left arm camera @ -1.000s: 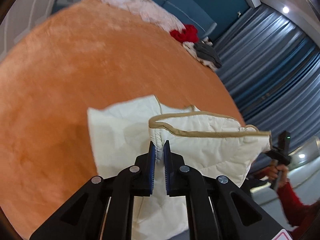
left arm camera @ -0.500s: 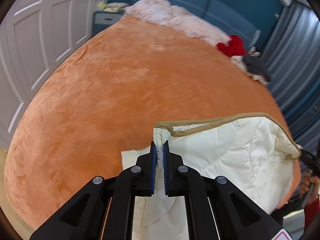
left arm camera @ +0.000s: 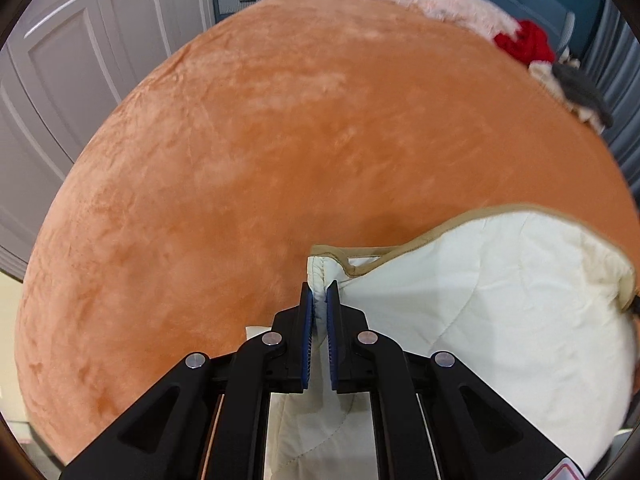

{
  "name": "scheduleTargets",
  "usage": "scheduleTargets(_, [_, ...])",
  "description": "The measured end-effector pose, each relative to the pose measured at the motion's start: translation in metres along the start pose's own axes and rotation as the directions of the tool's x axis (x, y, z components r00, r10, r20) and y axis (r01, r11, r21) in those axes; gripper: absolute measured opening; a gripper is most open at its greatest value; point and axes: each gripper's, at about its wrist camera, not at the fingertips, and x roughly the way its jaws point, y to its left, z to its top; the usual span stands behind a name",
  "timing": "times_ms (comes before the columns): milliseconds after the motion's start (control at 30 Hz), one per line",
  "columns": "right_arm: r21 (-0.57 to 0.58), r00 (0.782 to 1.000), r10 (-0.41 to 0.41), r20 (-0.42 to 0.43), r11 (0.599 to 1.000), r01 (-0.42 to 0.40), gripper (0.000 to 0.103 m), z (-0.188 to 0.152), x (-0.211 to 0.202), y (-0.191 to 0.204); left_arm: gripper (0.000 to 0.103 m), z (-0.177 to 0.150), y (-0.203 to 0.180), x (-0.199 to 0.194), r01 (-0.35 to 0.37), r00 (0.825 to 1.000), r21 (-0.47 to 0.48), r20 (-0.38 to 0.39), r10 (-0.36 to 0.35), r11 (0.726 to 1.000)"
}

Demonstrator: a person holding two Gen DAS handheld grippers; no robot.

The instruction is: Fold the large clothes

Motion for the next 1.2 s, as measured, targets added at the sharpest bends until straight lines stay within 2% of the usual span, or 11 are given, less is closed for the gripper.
scheduleTargets(133, [0.084,0.992,0.110,0.056,0.990,-0.114,0.021,0.002,-0.032,-0.013,0.019,-0.007,-0.008,0.004,-0.100,0.995,0.044,0.012,0.099,0.994])
scheduleTargets(200, [0.118,0.976,0.169,0.138,0.976,-0.185,0.029,-0.001,-0.065,-0.022,0.029,-0.008,-0.004,-0.011,-0.086,0.996,0.008,0.036,0.085,0.996])
scheduleTargets(233, [0.122,0.967,0.178,0.180,0.972,-0.201,0.040,-0.005,-0.081,-0.025,0.033,-0.008,0.000,-0.021,-0.070,0.996,-0.021,0.053,0.071,0.997])
scheduleTargets(300, [0.090,0.947,0.141,0.290,0.981,-0.173,0.061,-0.014,-0.116,-0.025,0.047,-0.009,0.007,-0.049,-0.050,0.992,-0.073,0.116,0.058,0.996])
scheduleTargets(367, [0.023,0.932,0.128,0.338,0.989,-0.144,0.061,-0.022,-0.137,-0.017,0.051,-0.009,0.008,-0.079,-0.025,0.980,-0.102,0.193,0.045,0.994])
scheduleTargets(400, [-0.002,0.933,0.126,0.337,0.991,-0.133,0.060,-0.024,-0.139,-0.011,0.051,-0.008,0.005,-0.093,-0.014,0.974,-0.106,0.222,0.037,0.994])
scheduleTargets(533, [-0.189,0.970,0.063,0.236,0.982,-0.018,0.011,-0.025,-0.109,0.028,0.051,0.000,-0.026,-0.109,-0.008,0.967,-0.057,0.252,0.023,0.998])
scheduleTargets(600, [-0.230,0.982,0.046,0.185,0.973,-0.002,0.004,-0.025,-0.085,0.038,0.047,0.003,-0.044,-0.094,-0.035,0.974,-0.021,0.225,0.039,0.999])
scheduleTargets(700, [-0.230,0.991,0.000,0.133,0.973,0.031,0.004,-0.024,-0.051,0.038,0.030,0.002,-0.057,-0.057,-0.067,0.987,-0.007,0.146,0.068,0.998])
scheduleTargets(867, [-0.190,0.997,-0.056,0.046,0.980,0.064,0.002,-0.029,-0.004,0.023,0.028,-0.013,-0.055,-0.001,-0.145,0.987,-0.029,0.061,0.147,0.989])
scheduleTargets(1200, [-0.138,0.993,-0.023,0.113,0.990,0.039,0.000,-0.044,0.021,0.012,0.029,-0.029,-0.062,0.030,-0.221,0.959,-0.038,0.173,0.225,0.974])
